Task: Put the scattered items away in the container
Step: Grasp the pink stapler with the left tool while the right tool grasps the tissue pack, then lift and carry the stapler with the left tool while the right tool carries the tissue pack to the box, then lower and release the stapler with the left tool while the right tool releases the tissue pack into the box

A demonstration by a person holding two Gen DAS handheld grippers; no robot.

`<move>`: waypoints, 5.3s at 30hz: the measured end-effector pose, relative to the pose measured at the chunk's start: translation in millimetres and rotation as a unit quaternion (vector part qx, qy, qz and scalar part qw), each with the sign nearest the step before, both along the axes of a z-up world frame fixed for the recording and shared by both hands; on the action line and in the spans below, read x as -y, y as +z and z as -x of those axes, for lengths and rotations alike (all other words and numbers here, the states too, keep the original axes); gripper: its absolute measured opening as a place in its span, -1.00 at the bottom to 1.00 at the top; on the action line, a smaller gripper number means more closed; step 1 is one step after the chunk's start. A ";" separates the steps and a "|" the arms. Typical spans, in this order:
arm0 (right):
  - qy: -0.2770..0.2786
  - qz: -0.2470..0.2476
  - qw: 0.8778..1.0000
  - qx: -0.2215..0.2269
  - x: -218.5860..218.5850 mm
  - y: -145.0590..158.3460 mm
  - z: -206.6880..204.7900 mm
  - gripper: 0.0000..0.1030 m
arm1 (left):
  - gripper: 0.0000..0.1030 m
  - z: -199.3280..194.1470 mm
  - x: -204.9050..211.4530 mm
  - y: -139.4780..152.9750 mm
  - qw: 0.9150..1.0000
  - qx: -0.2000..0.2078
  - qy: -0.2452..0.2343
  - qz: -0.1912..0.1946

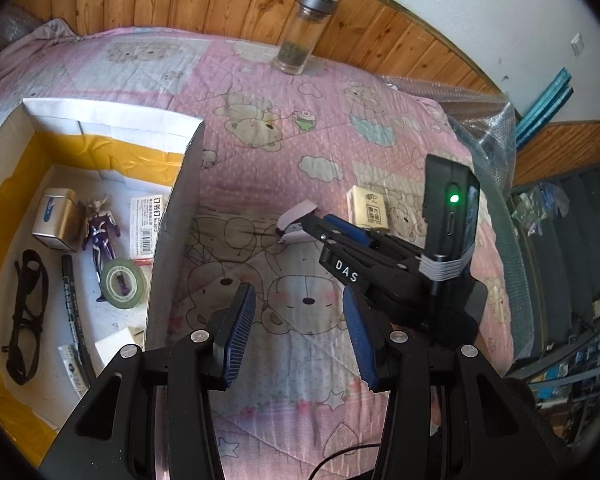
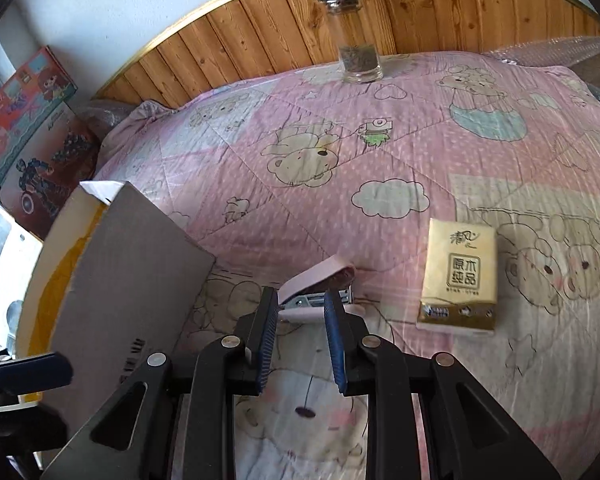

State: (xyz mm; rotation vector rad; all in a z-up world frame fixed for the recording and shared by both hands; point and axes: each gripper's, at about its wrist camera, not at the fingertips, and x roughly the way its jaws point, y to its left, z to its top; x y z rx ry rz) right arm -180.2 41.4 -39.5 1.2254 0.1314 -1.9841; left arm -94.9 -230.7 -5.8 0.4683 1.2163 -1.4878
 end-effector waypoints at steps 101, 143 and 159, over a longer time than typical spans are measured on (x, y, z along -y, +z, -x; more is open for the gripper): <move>-0.113 -0.007 0.993 0.016 -115.6 8.1 -90.1 0.01 | -0.51 64.9 -55.5 -2.0 0.996 0.020 -0.068 0.050; 0.036 0.021 0.993 -0.114 -25.6 131.4 -223.7 0.01 | -0.51 -82.1 -167.4 40.8 0.983 -0.066 0.085 0.149; 0.084 0.027 0.987 -0.132 2.8 143.3 -252.2 0.01 | -0.51 -131.4 -189.6 36.4 0.976 -0.066 0.138 0.155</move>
